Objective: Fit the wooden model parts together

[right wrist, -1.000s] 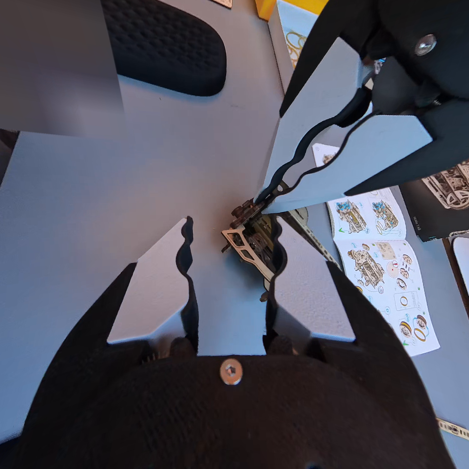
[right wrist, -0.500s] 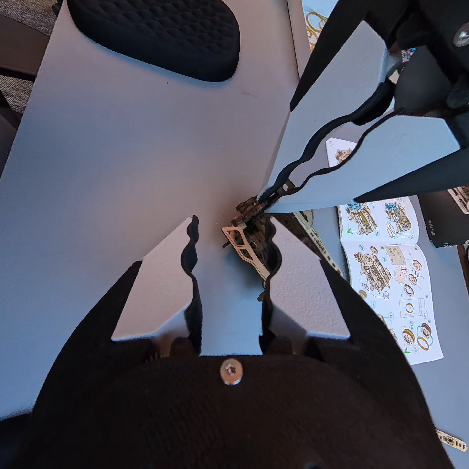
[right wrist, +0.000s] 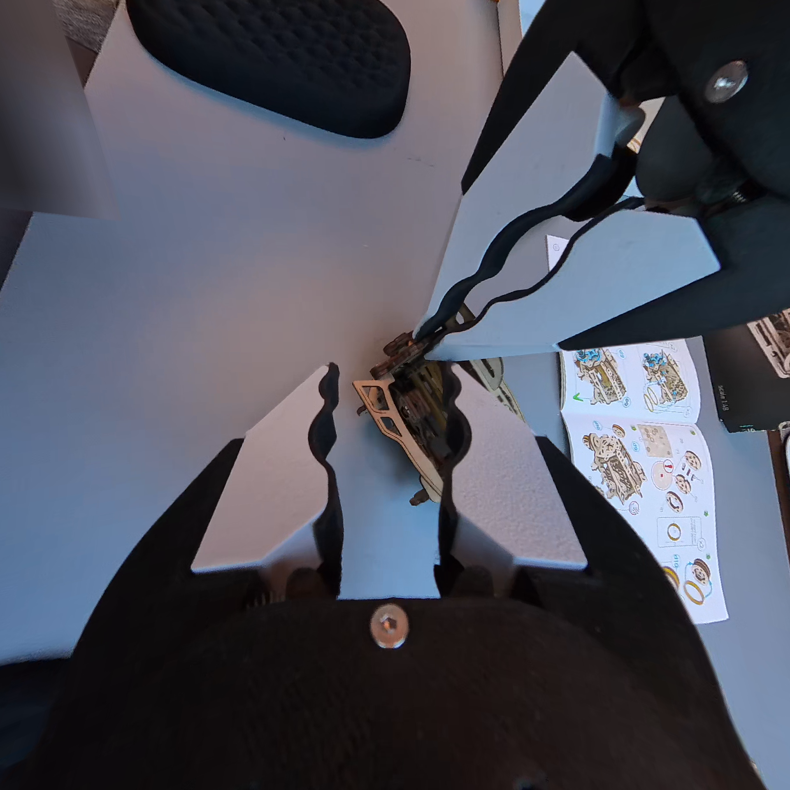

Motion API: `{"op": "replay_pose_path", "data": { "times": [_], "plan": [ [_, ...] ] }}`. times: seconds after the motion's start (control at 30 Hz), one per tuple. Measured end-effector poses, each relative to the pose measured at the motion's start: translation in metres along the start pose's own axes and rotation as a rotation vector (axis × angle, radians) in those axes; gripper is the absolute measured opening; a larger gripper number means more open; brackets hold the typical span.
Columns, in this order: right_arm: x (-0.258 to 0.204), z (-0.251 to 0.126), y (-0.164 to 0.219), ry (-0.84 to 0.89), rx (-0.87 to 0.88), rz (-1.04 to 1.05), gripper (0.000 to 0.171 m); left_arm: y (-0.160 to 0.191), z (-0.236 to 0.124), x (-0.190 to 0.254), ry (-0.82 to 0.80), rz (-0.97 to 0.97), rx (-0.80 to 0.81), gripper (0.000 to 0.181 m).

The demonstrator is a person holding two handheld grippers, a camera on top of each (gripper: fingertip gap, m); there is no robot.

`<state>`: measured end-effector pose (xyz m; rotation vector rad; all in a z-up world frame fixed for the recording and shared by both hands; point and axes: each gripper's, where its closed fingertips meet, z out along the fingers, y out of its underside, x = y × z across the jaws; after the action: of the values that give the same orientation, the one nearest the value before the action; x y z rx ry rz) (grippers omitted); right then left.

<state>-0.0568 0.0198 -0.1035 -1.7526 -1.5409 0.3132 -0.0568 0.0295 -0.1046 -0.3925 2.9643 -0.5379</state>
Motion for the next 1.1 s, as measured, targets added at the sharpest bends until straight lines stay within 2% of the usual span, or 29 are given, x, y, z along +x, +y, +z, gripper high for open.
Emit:
{"op": "replay_pose_path", "data": {
  "times": [0.7, 0.97, 1.03, 1.1],
  "plan": [
    [-0.004, 0.003, 0.004, -0.097, -0.038, -0.012, 0.041, -0.001, 0.001, 0.001, 0.003, -0.007, 0.010, 0.002],
    [-0.005, 0.003, 0.004, -0.076, -0.065, -0.031, 0.039, -0.001, 0.001, 0.001, 0.011, -0.015, 0.015, 0.002],
    [-0.010, 0.002, 0.002, -0.094, -0.059, -0.035, 0.030, -0.001, 0.001, 0.000, 0.009, -0.014, 0.014, 0.002],
    [-0.010, 0.004, 0.004, -0.079, -0.069, -0.045, 0.029, 0.000, 0.001, 0.000, 0.008, -0.017, 0.011, 0.002]
  ]
}}
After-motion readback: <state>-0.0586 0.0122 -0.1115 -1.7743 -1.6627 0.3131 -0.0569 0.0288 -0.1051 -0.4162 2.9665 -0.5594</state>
